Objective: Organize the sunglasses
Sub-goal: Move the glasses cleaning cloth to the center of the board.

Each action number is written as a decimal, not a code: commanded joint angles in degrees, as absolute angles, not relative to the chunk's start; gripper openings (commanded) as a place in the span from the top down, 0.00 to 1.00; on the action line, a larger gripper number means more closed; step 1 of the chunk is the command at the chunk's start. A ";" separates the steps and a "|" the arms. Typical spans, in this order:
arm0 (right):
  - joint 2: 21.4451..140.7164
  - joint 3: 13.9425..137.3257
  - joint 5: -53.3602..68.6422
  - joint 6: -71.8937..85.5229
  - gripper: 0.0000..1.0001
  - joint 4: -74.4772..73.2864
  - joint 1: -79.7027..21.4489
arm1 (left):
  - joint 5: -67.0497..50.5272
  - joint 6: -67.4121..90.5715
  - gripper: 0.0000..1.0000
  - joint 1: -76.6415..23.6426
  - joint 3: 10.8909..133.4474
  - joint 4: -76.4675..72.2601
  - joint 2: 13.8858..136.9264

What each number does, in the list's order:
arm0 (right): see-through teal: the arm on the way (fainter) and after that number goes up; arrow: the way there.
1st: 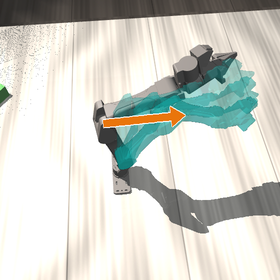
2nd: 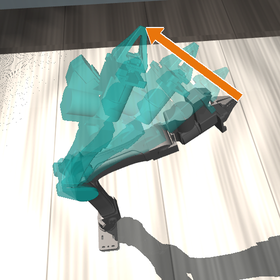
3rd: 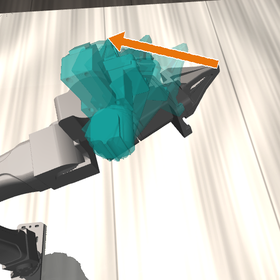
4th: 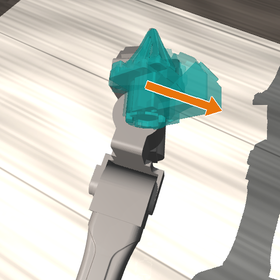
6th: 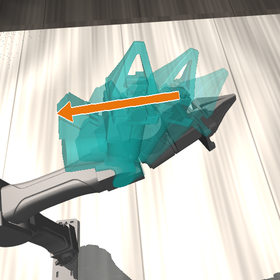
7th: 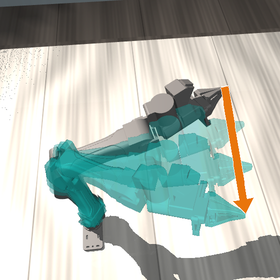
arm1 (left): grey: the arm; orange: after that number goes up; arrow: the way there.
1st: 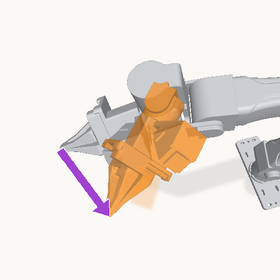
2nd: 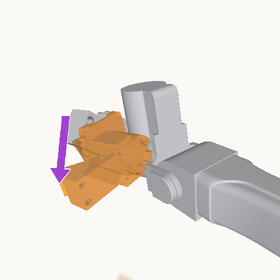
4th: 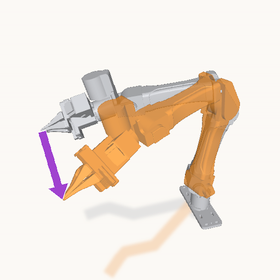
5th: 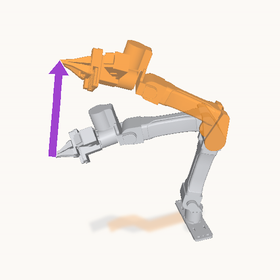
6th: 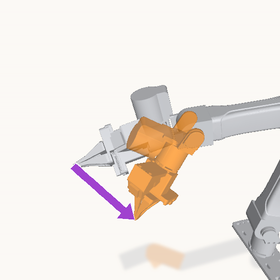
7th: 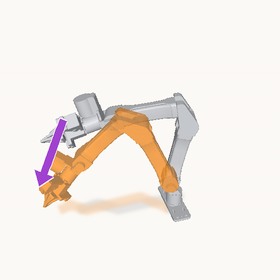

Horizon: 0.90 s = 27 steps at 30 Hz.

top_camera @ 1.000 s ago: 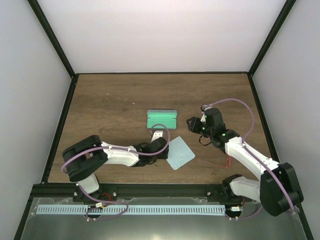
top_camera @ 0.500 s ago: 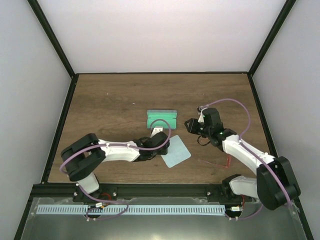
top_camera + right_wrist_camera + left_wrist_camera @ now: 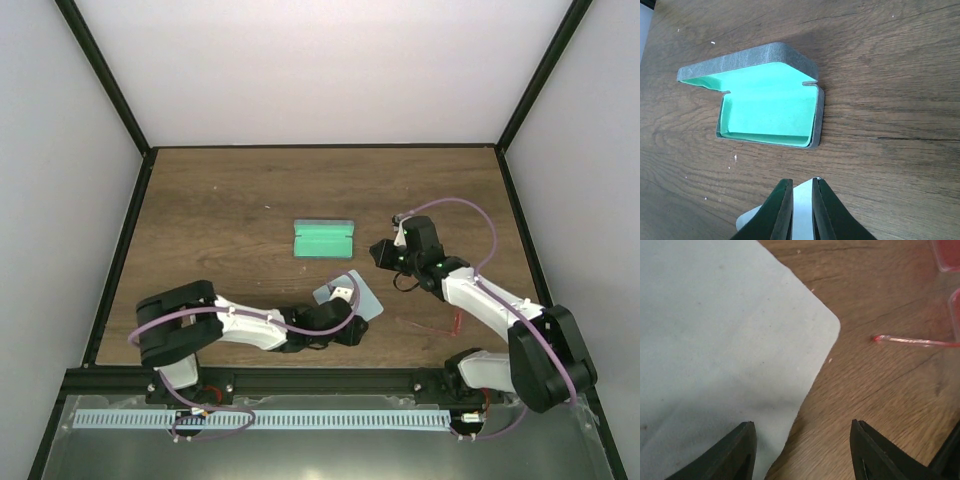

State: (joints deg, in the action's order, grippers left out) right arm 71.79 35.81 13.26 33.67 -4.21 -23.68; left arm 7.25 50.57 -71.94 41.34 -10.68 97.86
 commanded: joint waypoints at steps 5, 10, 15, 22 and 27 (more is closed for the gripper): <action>71.99 36.63 12.78 33.13 0.87 -4.03 -23.47 | 5.37 55.68 0.46 -71.89 34.60 -16.66 99.62; 71.82 36.79 12.19 33.13 0.86 -4.30 -23.50 | 7.04 57.59 0.46 -71.88 27.55 -14.69 92.42; 72.01 36.66 12.53 33.13 0.84 -4.09 -23.52 | 12.51 58.54 0.45 -71.98 23.85 -8.46 85.61; 72.23 36.56 14.24 32.49 0.79 -2.99 -23.51 | 16.29 55.43 0.33 -71.98 26.60 -5.06 81.92; 68.94 35.25 14.32 31.53 0.71 -1.25 -23.95 | 19.56 50.53 0.22 -71.98 35.48 0.54 82.59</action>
